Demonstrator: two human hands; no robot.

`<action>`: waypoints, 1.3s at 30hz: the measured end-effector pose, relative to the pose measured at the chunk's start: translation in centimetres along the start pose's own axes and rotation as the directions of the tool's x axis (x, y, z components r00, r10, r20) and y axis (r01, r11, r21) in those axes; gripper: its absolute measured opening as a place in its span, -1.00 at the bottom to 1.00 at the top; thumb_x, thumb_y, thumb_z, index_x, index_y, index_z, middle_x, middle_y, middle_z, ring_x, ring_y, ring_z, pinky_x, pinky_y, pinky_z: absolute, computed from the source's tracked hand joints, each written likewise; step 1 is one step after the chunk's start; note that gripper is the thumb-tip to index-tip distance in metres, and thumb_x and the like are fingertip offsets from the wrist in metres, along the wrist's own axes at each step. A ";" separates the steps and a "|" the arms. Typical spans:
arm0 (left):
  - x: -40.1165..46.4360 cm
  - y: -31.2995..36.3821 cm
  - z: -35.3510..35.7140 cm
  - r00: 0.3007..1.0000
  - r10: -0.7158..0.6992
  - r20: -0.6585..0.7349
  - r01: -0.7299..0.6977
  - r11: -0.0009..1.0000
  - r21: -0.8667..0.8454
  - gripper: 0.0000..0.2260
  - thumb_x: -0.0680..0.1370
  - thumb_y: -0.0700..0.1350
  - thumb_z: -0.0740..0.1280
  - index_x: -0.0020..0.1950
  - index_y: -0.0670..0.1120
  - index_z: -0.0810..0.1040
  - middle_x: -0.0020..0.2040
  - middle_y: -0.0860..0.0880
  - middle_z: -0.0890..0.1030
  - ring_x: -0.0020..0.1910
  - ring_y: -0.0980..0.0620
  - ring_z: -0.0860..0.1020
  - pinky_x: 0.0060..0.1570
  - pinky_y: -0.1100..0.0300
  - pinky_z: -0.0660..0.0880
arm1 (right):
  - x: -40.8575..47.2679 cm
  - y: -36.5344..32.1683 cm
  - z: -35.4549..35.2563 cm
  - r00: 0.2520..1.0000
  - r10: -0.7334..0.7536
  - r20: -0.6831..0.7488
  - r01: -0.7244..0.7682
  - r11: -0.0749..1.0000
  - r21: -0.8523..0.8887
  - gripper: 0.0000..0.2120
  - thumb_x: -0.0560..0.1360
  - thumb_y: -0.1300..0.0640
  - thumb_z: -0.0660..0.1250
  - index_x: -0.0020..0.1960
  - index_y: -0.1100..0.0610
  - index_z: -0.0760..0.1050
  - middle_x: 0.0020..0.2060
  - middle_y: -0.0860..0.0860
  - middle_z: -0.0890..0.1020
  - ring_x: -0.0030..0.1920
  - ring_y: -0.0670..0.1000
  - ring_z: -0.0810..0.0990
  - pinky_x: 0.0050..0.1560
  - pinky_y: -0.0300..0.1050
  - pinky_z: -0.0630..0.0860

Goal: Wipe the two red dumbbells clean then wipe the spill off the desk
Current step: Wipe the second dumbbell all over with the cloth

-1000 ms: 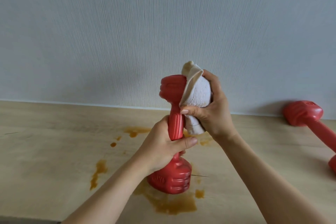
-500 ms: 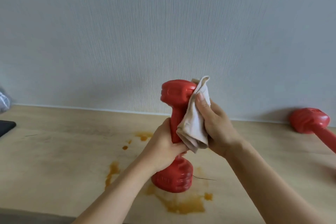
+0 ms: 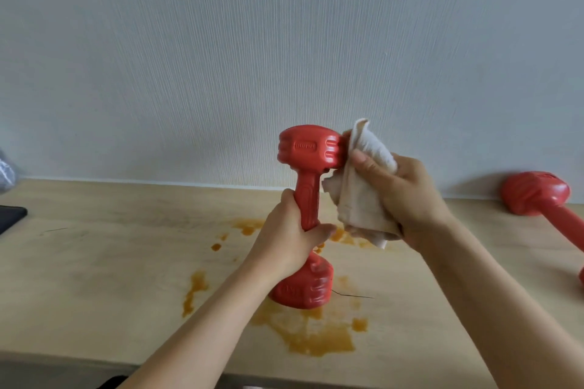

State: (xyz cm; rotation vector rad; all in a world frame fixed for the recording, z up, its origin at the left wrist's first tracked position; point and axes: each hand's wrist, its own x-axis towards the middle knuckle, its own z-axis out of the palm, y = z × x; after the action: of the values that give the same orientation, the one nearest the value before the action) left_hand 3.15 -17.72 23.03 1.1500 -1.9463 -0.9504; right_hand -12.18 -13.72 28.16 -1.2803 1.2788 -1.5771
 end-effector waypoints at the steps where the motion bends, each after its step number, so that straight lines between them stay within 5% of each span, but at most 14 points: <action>1: 0.0 -0.1 -0.2 1.000 -0.011 0.004 0.011 1.000 0.005 -0.67 0.43 -0.02 0.46 -0.01 -0.08 0.34 -0.22 0.00 0.58 -0.29 0.12 0.58 -0.32 0.31 0.45 | 0.0 -0.5 -0.6 1.000 0.021 0.010 -0.021 0.998 0.063 -0.57 0.35 -0.06 0.38 -0.07 0.33 0.55 -0.18 0.32 0.65 -0.32 0.20 0.63 -0.31 0.13 0.58; 5: 0.1 -0.2 -0.3 1.000 -0.031 -0.003 0.031 0.999 -0.024 -0.69 0.43 -0.03 0.46 -0.05 -0.07 0.35 -0.23 -0.04 0.57 -0.36 0.12 0.56 -0.38 0.30 0.44 | 0.0 -0.9 -0.4 0.999 -0.009 0.032 0.005 0.992 0.124 -0.68 0.39 -0.06 0.29 -0.03 0.18 0.53 -0.26 0.10 0.65 -0.31 0.06 0.63 -0.34 -0.05 0.57; 9: -0.2 0.1 0.1 0.999 0.036 0.032 -0.037 0.999 0.034 -0.66 0.39 -0.09 0.48 0.00 -0.12 0.37 -0.21 -0.01 0.58 -0.29 0.11 0.55 -0.40 0.34 0.38 | 0.3 0.2 2.5 0.996 -0.036 0.078 0.023 0.985 0.170 -0.80 0.55 0.05 0.20 0.16 0.05 0.44 -0.06 0.06 0.69 -0.04 0.03 0.67 -0.02 -0.02 0.61; 12: -0.1 0.3 -0.1 0.992 0.088 0.091 -0.098 0.990 0.105 -0.68 0.40 -0.09 0.46 0.01 -0.10 0.38 -0.17 0.02 0.56 -0.20 0.07 0.55 -0.22 0.23 0.46 | 1.4 -0.2 1.6 0.993 0.105 0.049 -0.115 0.950 0.291 -0.81 0.57 -0.01 0.19 0.08 0.03 0.52 -0.05 0.12 0.68 -0.02 0.11 0.67 0.07 0.07 0.58; 16: -0.1 0.5 -0.6 0.972 0.139 0.189 -0.192 0.936 0.294 -0.69 0.42 -0.03 0.44 -0.05 -0.02 0.31 -0.20 0.03 0.52 -0.20 0.00 0.53 -0.17 0.05 0.47 | 1.7 -0.9 -1.0 0.950 0.249 0.188 -0.310 0.811 0.495 -0.81 0.41 0.04 0.29 -0.15 0.07 0.66 -0.19 -0.02 0.68 -0.18 -0.07 0.67 -0.13 -0.19 0.62; 19: 0.2 0.7 -1.1 0.962 0.150 0.228 -0.238 0.872 0.429 -0.68 0.45 0.00 0.41 -0.04 0.01 0.26 -0.24 0.05 0.50 -0.24 -0.02 0.53 -0.27 0.08 0.44 | 1.4 -0.5 -2.3 0.905 0.339 0.255 -0.424 0.749 0.509 -0.68 0.41 0.03 0.32 0.14 0.05 0.61 0.08 -0.03 0.63 0.08 -0.03 0.60 0.16 -0.11 0.52; 21: 0.2 0.8 -1.6 0.957 0.170 0.236 -0.274 0.799 0.536 -0.68 0.47 0.02 0.38 0.02 0.02 0.25 -0.25 0.10 0.46 -0.26 0.01 0.49 -0.34 0.14 0.33 | 1.0 -0.5 -2.3 0.879 0.390 0.276 -0.477 0.739 0.476 -0.70 0.48 -0.01 0.31 0.17 0.03 0.58 0.04 -0.04 0.64 0.00 -0.08 0.63 -0.01 -0.17 0.57; 24: 0.5 0.6 -2.3 0.948 0.227 0.224 -0.317 0.732 0.603 -0.67 0.47 0.06 0.38 0.04 0.04 0.26 -0.25 0.11 0.45 -0.26 0.02 0.45 -0.33 0.16 0.26 | 0.8 -0.7 -2.0 0.891 0.371 0.263 -0.454 0.689 0.565 -0.80 0.54 0.06 0.22 -0.06 0.12 0.58 -0.31 -0.06 0.67 -0.33 -0.17 0.65 -0.37 -0.30 0.57; 27: 0.8 0.5 -2.4 0.951 0.250 0.185 -0.311 0.752 0.582 -0.64 0.42 0.04 0.44 -0.07 0.07 0.23 -0.25 0.13 0.41 -0.22 0.04 0.43 -0.34 0.20 0.22 | 1.0 -0.4 -1.3 0.924 0.289 0.250 -0.381 0.741 0.553 -0.77 0.41 0.04 0.28 0.02 0.04 0.60 -0.12 -0.11 0.67 -0.17 -0.17 0.66 -0.16 -0.26 0.60; 31: -0.1 0.6 -2.7 0.970 0.228 -0.079 -0.190 0.924 0.331 -0.60 0.35 -0.07 0.52 0.11 -0.02 0.44 -0.02 0.10 0.43 -0.02 0.13 0.43 -0.07 0.28 0.37 | 1.0 0.2 -1.4 0.930 0.282 0.237 -0.368 0.749 0.551 -0.73 0.33 0.01 0.30 -0.02 0.05 0.59 -0.19 -0.01 0.66 -0.26 -0.06 0.67 -0.29 -0.14 0.62; 34: -1.5 1.2 -3.2 0.980 -0.075 -0.183 0.067 0.997 -0.049 -0.89 0.46 -0.05 0.42 -0.15 -0.06 0.55 -0.25 0.03 0.58 -0.34 0.12 0.54 -0.30 0.30 0.43 | 0.9 0.6 -1.6 0.936 0.295 0.194 -0.352 0.742 0.571 -0.74 0.29 0.00 0.33 -0.05 0.02 0.62 -0.11 0.07 0.61 -0.15 0.05 0.62 -0.17 -0.01 0.61; 36: -2.6 1.9 -2.3 0.935 -0.351 0.052 0.347 0.873 -0.344 -0.70 0.51 0.07 0.32 -0.21 -0.16 0.60 -0.35 -0.06 0.59 -0.48 0.09 0.52 -0.45 0.26 0.45 | 1.0 0.8 -1.7 0.943 0.310 0.122 -0.325 0.771 0.547 -0.71 0.31 -0.01 0.35 0.01 0.03 0.60 -0.04 0.09 0.60 -0.01 0.08 0.58 0.06 0.07 0.54; 39: -2.9 2.2 -0.5 0.758 -0.548 0.354 0.623 0.448 -0.641 -0.44 0.49 0.19 0.26 -0.02 -0.36 0.55 -0.21 -0.21 0.60 -0.34 0.00 0.58 -0.44 0.23 0.57 | 0.7 0.6 -1.6 0.945 0.325 0.042 -0.302 0.813 0.497 -0.83 0.43 0.05 0.36 -0.03 0.08 0.63 -0.10 0.09 0.64 -0.05 0.06 0.63 0.09 0.06 0.54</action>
State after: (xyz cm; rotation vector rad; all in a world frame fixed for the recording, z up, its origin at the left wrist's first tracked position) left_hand 3.78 -14.48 24.61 1.2764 -0.9389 -1.9723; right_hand -13.97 -14.13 27.73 -0.6700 0.9539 -1.5597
